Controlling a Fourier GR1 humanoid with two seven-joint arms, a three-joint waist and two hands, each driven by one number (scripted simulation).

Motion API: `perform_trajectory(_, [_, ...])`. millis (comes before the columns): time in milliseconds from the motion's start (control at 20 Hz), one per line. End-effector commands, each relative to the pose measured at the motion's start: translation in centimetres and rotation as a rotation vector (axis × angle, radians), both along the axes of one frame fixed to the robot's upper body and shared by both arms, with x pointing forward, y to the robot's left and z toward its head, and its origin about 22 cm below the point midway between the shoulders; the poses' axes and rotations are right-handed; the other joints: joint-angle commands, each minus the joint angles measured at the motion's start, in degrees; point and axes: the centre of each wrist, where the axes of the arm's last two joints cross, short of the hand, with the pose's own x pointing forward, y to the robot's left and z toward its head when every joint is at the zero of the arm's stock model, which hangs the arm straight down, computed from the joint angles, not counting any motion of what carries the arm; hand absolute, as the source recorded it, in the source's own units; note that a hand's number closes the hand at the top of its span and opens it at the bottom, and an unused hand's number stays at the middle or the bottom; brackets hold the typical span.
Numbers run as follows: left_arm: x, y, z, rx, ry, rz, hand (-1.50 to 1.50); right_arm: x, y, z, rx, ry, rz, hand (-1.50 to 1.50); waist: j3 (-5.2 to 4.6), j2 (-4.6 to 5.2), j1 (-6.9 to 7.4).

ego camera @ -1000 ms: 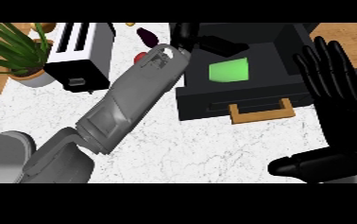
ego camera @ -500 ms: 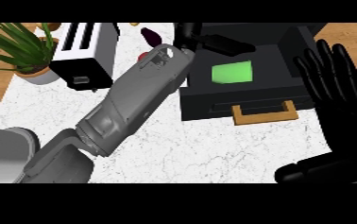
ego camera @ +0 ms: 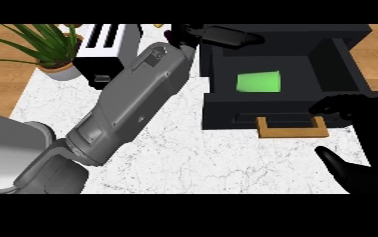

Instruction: Pick up the cup, place it into the drawer and close the drawer

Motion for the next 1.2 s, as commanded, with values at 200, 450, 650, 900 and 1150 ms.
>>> perform_trajectory(200, [-0.6,7.4,-2.4,-0.097,0.039,0.091,-1.50,-1.1,-0.4,1.5,-0.245,-0.021,0.005,1.50,-0.07,-0.54,2.14])
perform_trajectory(450, [-2.6,11.3,-3.5,-0.105,0.066,0.135,-1.50,-2.3,-0.7,0.5,-0.381,0.010,0.027,1.50,-0.01,-0.51,1.67])
perform_trajectory(650, [-5.7,16.0,-4.2,-0.109,0.087,0.127,-1.50,-1.6,0.3,-2.0,-0.404,0.058,-0.034,1.50,0.01,-0.53,2.41])
perform_trajectory(900, [-9.1,19.5,-6.1,-0.129,0.096,0.121,-1.50,0.4,2.4,-2.4,-0.494,0.046,-0.039,1.50,-0.01,-0.11,1.70])
perform_trajectory(1150, [-10.6,21.3,-7.4,-0.137,0.110,0.130,-1.50,1.7,1.0,-3.3,-0.838,-0.063,-0.020,1.50,0.02,-0.03,2.65])
